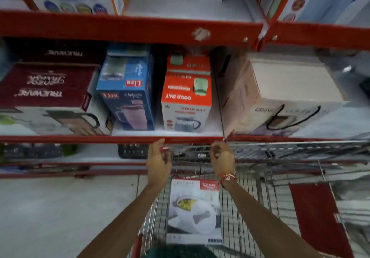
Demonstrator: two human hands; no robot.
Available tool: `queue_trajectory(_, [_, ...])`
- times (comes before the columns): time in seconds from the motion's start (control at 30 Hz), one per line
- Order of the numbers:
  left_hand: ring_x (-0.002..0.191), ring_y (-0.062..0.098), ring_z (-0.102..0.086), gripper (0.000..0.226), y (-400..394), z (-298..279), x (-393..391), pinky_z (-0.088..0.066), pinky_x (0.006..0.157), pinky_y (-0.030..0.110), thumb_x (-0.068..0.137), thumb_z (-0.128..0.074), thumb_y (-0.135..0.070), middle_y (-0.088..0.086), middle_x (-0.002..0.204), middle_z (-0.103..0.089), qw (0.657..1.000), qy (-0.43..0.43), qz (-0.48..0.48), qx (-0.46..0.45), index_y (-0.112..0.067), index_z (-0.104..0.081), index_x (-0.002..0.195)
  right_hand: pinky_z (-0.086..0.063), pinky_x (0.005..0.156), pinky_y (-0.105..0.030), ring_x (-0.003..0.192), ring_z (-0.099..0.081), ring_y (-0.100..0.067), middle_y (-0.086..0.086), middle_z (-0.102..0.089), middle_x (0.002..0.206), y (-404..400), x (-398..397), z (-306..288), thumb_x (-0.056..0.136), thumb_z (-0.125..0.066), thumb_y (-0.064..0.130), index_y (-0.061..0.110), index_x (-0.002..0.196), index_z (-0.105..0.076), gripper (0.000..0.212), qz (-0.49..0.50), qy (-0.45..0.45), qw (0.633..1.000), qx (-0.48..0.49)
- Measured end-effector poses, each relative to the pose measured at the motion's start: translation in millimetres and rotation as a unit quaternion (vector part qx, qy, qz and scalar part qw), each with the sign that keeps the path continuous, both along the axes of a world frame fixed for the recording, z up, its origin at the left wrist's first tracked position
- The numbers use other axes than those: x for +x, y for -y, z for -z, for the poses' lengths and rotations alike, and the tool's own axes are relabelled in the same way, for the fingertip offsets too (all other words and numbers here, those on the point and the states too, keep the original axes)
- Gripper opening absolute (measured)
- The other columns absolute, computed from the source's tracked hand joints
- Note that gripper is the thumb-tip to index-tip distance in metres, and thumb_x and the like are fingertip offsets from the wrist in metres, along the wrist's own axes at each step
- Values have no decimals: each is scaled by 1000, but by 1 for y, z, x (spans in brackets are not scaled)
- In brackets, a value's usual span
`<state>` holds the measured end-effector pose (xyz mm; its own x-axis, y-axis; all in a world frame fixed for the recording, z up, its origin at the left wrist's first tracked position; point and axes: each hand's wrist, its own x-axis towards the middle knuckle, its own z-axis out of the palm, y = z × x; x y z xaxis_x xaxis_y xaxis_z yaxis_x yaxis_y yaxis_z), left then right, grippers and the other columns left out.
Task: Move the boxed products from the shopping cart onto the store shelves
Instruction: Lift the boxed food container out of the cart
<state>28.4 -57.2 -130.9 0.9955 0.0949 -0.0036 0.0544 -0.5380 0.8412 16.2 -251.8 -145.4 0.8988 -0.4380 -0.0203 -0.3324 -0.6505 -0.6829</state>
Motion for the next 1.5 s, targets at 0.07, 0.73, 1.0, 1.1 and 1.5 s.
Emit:
queue_trajectory(0.07, [98, 23, -61, 42, 2, 18, -21, -48, 83, 22, 80, -59, 9, 12, 118, -60, 998, -38, 38, 23, -6, -54, 120, -60, 74, -40, 81, -70, -32, -18, -71, 97, 1, -24, 26, 88, -59, 8, 3, 101, -64, 15, -10, -102, 995, 11])
queue_trajectory(0.73, [112, 36, -59, 42, -18, 145, -95, -48, 100, 51, 84, -61, -1, 23, 122, -62, 864, -494, 97, -13, 0, -53, 125, -54, 73, -34, 98, -59, -28, -14, -57, 126, 22, -121, 142, 72, -81, 19, 11, 131, -42, 72, 86, -396, 844, 350])
queue_trajectory(1.0, [100, 20, -65, 27, -66, -5, -116, -54, 83, 36, 87, -66, -19, 8, 115, -68, 874, -448, 134, -134, -19, -60, 113, -54, 91, -49, 113, -56, -27, -7, -54, 134, 28, -150, -11, 84, -67, 13, 23, 139, -36, 64, -9, -324, 887, 330])
queue_trajectory(1.1, [99, 14, -66, 38, -79, -37, -129, -55, 73, 31, 84, -68, -24, -1, 109, -71, 885, -416, 121, -170, -21, -56, 120, -53, 93, -55, 112, -59, -29, -5, -58, 127, 22, -154, -50, 84, -66, 10, 23, 138, -39, 62, -19, -280, 919, 278])
queue_trajectory(1.5, [83, 3, -65, 31, -91, -104, -102, -60, 69, 33, 76, -75, -34, -15, 96, -66, 968, -227, 78, -73, -37, -54, 99, -52, 97, -52, 111, -63, -25, -5, -65, 126, 0, -122, -141, 79, -72, 9, 22, 138, -41, 68, -73, -156, 974, 149])
